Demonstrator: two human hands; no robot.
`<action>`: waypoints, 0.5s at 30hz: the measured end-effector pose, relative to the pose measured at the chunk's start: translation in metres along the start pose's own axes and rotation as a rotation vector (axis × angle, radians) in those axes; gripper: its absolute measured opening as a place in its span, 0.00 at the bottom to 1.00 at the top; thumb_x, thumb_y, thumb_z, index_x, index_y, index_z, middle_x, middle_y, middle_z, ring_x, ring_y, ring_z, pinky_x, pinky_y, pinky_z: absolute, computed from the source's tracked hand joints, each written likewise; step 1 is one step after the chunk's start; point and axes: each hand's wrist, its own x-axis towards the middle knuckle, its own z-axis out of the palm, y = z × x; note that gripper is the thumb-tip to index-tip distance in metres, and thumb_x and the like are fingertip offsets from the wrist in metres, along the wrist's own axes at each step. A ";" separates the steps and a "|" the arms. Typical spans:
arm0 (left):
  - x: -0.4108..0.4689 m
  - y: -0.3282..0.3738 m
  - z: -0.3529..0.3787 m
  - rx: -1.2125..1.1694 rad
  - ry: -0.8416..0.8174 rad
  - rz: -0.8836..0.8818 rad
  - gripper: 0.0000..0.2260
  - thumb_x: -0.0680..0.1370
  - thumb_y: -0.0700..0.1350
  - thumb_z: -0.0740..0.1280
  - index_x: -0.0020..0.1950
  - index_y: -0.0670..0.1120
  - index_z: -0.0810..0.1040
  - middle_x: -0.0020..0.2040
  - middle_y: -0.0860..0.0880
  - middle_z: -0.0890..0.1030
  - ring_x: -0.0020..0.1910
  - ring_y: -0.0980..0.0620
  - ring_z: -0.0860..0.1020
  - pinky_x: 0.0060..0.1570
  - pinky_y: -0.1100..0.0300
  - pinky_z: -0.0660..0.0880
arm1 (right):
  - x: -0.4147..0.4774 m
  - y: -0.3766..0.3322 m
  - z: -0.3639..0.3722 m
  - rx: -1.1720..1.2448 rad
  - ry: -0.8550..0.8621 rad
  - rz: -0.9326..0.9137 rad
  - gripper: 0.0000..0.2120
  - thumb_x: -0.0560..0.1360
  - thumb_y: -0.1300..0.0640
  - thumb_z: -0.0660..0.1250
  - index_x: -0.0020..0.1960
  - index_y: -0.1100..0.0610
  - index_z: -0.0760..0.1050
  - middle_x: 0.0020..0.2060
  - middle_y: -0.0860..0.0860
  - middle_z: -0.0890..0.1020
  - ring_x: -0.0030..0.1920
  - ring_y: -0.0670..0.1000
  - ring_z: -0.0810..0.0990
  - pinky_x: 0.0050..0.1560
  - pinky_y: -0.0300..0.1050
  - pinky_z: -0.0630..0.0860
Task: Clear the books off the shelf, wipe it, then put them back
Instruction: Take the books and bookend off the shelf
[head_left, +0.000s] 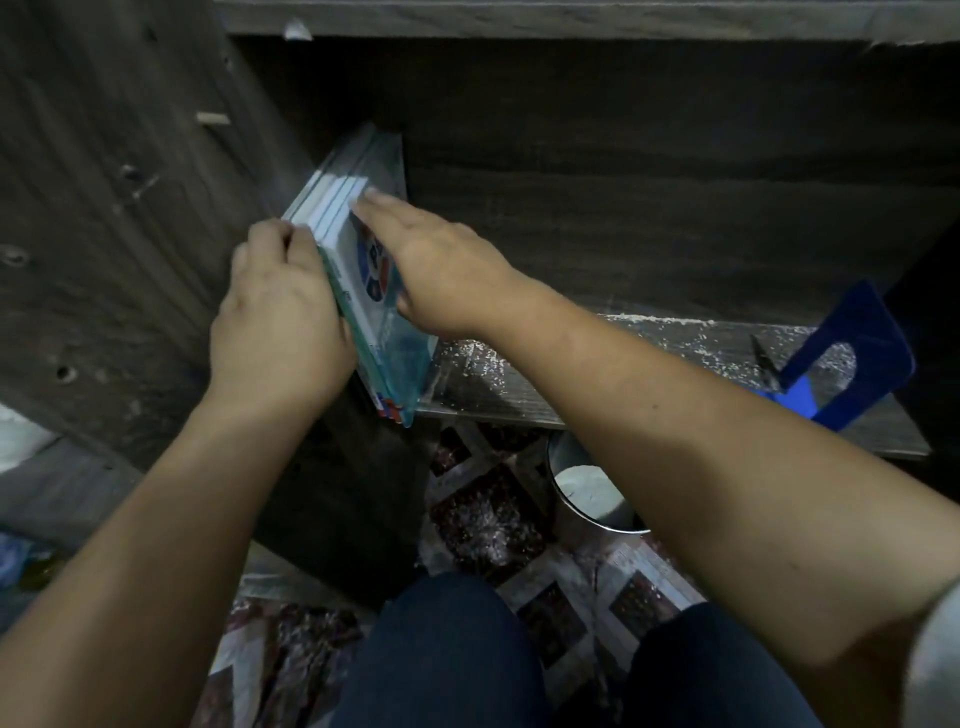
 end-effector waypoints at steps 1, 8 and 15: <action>0.001 0.000 0.001 0.003 -0.001 -0.009 0.27 0.74 0.38 0.67 0.71 0.36 0.64 0.68 0.38 0.65 0.66 0.37 0.65 0.61 0.41 0.68 | 0.005 0.000 0.002 0.001 0.002 -0.013 0.39 0.75 0.61 0.66 0.79 0.54 0.48 0.78 0.51 0.52 0.77 0.51 0.54 0.72 0.50 0.60; 0.004 0.000 -0.002 -0.012 -0.029 -0.052 0.26 0.73 0.36 0.67 0.71 0.38 0.66 0.68 0.41 0.64 0.65 0.39 0.67 0.60 0.43 0.69 | 0.016 0.007 0.006 0.006 0.033 -0.053 0.37 0.72 0.62 0.69 0.77 0.52 0.56 0.78 0.50 0.53 0.77 0.52 0.54 0.73 0.53 0.60; 0.002 0.004 -0.001 -0.018 -0.012 -0.059 0.29 0.73 0.38 0.69 0.73 0.39 0.63 0.69 0.42 0.63 0.66 0.41 0.65 0.61 0.44 0.69 | 0.012 0.020 -0.008 0.002 0.102 -0.024 0.32 0.66 0.62 0.74 0.66 0.57 0.63 0.61 0.54 0.73 0.58 0.56 0.76 0.46 0.50 0.73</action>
